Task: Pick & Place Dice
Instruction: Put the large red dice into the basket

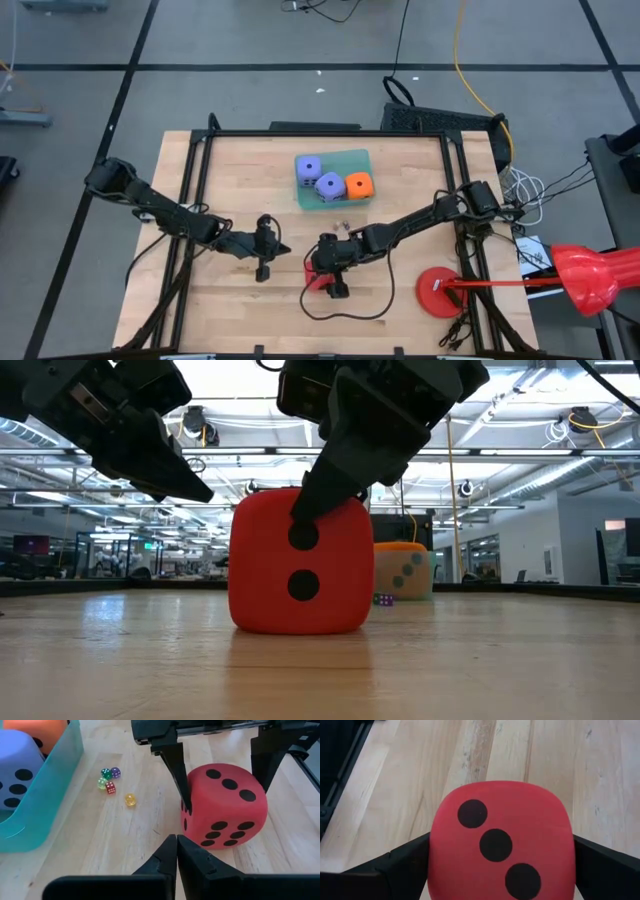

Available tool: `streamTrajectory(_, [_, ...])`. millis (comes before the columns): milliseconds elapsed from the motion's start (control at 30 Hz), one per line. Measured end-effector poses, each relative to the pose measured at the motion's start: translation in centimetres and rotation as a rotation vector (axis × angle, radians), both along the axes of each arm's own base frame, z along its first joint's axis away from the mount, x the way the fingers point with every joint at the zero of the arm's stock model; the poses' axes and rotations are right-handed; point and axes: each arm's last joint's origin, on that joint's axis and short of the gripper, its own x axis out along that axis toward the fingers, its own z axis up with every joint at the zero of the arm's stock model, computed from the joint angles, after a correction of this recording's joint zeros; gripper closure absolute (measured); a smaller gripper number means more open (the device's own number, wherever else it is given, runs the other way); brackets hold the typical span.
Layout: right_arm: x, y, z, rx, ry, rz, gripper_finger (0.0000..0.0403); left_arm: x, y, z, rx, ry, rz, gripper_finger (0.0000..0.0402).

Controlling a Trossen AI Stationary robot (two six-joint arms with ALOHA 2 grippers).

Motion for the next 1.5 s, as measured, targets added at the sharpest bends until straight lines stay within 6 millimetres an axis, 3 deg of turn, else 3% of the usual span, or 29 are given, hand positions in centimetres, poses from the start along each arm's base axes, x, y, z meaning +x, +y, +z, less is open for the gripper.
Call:
streamTrajectory(167, [0.0,0.0,-0.1,-0.005,0.002,0.024,0.0007,0.0,0.0,0.0,0.010,0.000,-0.005,0.0397])
streamTrajectory(333, [0.2,-0.6,0.1,0.012,-0.010,-0.015,0.0008,0.0,0.1,0.0,0.036,-0.008,0.024,0.0383])
streamTrajectory(533, [0.6,-1.3,1.9,0.072,-0.104,-0.021,0.0009,0.0,0.1,0.0,0.049,-0.009,0.031,0.0375])
streamTrajectory(667, [0.3,-1.7,3.6,0.083,-0.150,-0.020,0.0010,0.0,0.1,0.0,0.062,-0.004,0.023,0.0381])
streamTrajectory(933, [-1.4,-2.1,9.2,0.093,-0.284,-0.025,0.0010,-0.1,0.2,0.2,0.115,-0.024,0.042,0.0395])
streamTrajectory(1233, [-6.6,-3.7,17.7,0.035,-0.493,-0.069,0.0010,-2.5,1.3,4.6,0.127,-0.169,0.049,0.0398])
streamTrajectory(1500, [-14.0,-5.6,24.4,-0.021,-0.684,-0.136,0.0010,-5.8,2.5,7.1,0.109,-0.209,0.032,0.0393])
